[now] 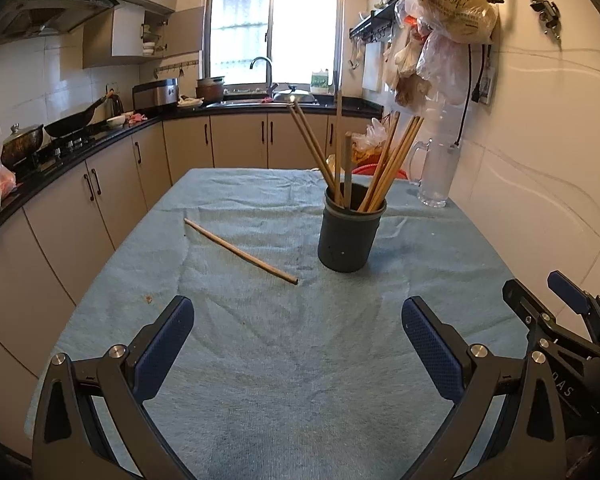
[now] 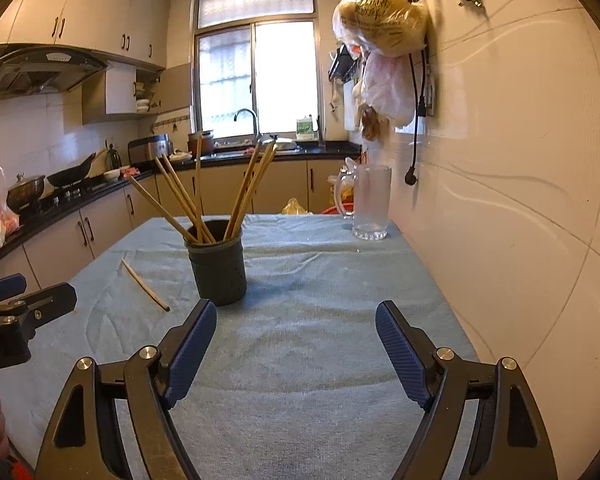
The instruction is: Organize utensils
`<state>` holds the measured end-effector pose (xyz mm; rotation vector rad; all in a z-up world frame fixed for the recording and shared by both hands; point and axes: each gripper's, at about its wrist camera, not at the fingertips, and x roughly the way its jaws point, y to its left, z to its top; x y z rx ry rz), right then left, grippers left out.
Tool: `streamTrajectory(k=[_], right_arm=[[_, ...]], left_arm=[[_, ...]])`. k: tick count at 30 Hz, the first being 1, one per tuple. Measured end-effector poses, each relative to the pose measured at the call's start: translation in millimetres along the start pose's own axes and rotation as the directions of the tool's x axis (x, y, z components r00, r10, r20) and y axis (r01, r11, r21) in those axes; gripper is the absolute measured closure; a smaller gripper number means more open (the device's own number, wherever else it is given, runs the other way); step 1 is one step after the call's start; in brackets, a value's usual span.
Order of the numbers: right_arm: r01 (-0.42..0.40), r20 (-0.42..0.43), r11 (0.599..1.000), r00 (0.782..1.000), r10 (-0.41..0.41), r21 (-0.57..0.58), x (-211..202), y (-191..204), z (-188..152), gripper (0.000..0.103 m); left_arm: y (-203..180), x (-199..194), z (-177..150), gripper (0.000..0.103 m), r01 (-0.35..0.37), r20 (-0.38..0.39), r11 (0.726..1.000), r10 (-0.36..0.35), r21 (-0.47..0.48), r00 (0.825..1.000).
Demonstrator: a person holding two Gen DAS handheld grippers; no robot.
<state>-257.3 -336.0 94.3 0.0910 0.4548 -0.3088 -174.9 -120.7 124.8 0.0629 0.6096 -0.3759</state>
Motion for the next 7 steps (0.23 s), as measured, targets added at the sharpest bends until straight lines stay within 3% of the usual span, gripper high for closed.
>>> streamTrajectory(k=[7], right_arm=[[0.004, -0.066, 1.000, 0.998, -0.003, 0.021, 18, -4, -4, 0.017]], left_arm=[[6, 17, -3, 0.000, -0.008, -0.044, 1.000, 0.007, -0.025, 0.999]])
